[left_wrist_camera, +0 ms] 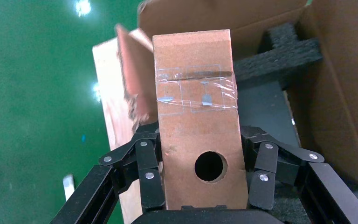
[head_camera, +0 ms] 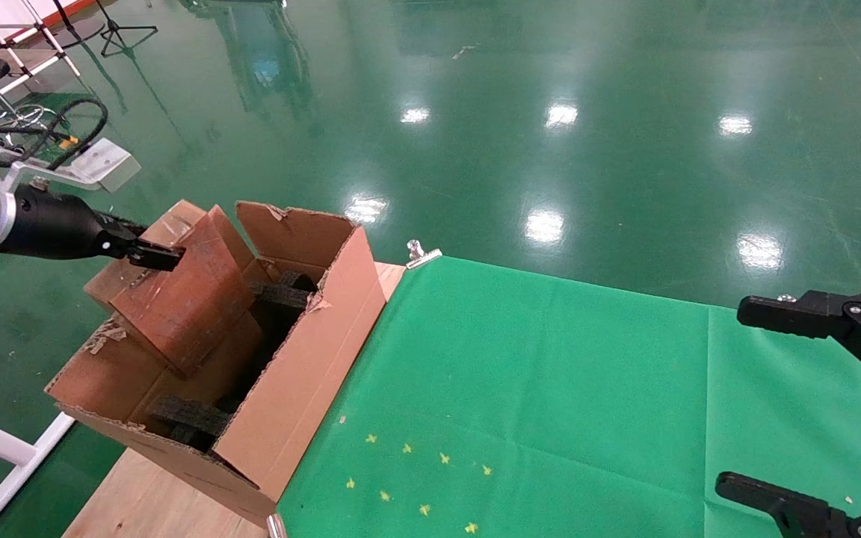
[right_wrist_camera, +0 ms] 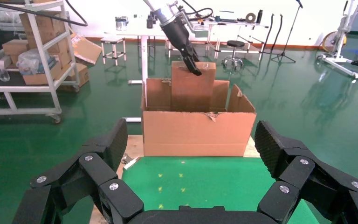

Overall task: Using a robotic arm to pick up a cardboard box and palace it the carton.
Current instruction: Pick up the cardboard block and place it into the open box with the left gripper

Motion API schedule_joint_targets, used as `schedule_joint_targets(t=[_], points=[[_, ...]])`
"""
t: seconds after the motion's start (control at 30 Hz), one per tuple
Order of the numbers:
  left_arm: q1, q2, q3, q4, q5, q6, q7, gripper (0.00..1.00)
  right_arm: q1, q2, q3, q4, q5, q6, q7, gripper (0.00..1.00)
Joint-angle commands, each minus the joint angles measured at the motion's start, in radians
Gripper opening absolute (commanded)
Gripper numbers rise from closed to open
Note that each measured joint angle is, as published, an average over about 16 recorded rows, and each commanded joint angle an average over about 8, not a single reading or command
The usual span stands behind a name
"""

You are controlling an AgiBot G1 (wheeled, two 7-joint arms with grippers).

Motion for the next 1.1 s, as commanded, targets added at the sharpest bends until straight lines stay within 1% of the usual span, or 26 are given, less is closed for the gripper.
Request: schedule_joint_targets(t=[0.03,0.23,0.53,0.8,0.83,1.07,1.1], points=[[-0.012,0.014,0.014,0.040,0.028,-0.010,-0.017,0.00,0.000,0.000,0.000,0.000,0.000,0.000,0.000,1.00],[-0.007,0.053,0.027,0.127,0.055,-0.075,-0.042,0.00,0.000,0.000,0.000,0.000,0.000,0.000,0.000,1.00],[0.061,0.124,0.036,0.230,0.068,-0.179,-0.036,0.00,0.000,0.000,-0.001,0.000,0.000,0.000,0.000,1.00],[0.102,0.178,0.045,0.297,0.081,-0.244,-0.077,0.01,0.000,0.000,-0.001,0.000,0.001,0.000,0.000,1.00],[0.104,0.182,0.046,0.303,0.082,-0.247,-0.082,0.09,0.000,0.000,-0.001,0.000,0.001,0.000,0.000,1.00],[0.112,0.199,0.048,0.323,0.085,-0.262,-0.089,0.96,0.000,0.000,-0.001,0.000,0.001,0.001,-0.001,1.00],[0.113,0.199,0.048,0.324,0.085,-0.263,-0.089,1.00,0.000,0.000,-0.001,0.000,0.001,0.001,-0.001,1.00]])
